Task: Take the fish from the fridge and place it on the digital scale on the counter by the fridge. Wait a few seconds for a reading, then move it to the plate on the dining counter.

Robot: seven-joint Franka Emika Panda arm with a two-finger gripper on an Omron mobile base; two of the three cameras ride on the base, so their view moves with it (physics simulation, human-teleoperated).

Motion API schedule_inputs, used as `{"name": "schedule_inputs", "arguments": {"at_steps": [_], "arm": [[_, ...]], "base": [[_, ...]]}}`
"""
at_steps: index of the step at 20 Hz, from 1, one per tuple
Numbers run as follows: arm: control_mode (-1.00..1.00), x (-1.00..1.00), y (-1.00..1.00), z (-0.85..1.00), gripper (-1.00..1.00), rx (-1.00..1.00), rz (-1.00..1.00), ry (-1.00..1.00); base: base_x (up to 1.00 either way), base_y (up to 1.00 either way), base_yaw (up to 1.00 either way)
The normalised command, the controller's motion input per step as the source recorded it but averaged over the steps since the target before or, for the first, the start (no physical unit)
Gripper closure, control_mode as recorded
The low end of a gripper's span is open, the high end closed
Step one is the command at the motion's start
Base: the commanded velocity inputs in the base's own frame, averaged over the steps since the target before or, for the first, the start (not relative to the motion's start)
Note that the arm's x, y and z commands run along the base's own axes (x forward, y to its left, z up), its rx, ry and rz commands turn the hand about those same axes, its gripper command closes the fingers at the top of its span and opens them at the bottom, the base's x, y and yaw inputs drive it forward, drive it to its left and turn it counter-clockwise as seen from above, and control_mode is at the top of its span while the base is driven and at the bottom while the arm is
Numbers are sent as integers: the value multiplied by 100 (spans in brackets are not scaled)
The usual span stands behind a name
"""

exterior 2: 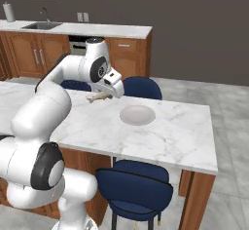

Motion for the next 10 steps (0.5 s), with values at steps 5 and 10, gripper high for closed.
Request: {"name": "schedule_inputs", "arguments": {"at_steps": [5,10], "arm": [[-100,79,-21,-70,100,0,-2,11],[-100,89,-18,-74,100,0,-3,20]], "base": [[0,0,0],[0,0,0]]}}
